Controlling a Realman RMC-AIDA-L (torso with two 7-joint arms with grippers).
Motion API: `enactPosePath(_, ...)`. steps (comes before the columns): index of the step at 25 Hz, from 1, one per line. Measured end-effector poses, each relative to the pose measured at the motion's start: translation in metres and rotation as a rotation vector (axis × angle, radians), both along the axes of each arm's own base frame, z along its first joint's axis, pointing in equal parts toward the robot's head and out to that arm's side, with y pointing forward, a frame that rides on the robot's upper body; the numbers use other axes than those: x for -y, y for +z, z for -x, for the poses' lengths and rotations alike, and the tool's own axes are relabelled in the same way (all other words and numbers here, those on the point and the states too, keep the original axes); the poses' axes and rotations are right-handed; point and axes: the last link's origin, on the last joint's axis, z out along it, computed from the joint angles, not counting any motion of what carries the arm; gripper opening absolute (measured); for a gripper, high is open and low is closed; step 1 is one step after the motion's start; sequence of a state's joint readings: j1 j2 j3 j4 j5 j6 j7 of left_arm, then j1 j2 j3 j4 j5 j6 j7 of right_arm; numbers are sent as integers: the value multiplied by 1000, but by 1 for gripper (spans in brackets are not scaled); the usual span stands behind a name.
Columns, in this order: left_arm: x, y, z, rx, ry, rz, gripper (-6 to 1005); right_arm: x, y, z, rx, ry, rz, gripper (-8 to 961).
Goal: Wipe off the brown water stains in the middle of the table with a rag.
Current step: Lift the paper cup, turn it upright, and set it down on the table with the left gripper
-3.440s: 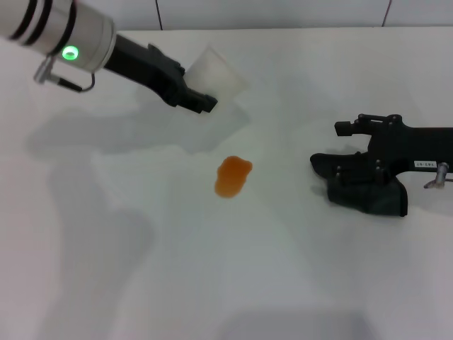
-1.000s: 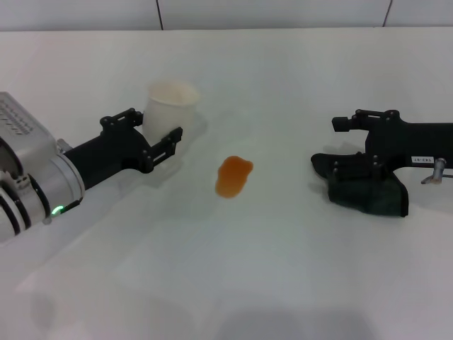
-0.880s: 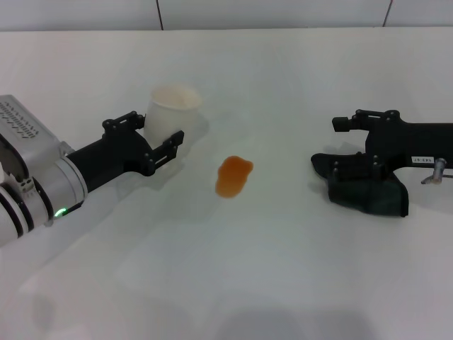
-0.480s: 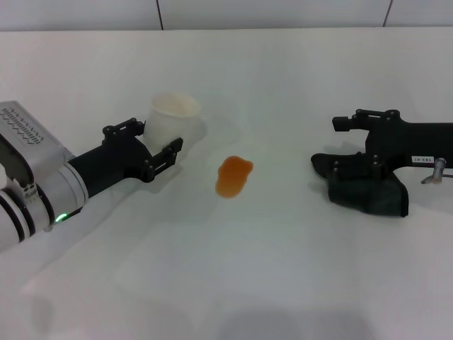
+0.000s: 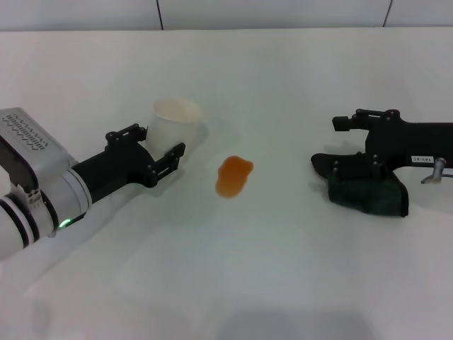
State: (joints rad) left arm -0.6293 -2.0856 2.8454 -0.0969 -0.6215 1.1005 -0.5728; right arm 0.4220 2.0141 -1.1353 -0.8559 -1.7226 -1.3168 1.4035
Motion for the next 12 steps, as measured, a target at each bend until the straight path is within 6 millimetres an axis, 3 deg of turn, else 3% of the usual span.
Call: enactPosePath(12, 7, -2, 6, -5, 18, 15, 590, 1, 0, -1, 2, -2, 1, 854)
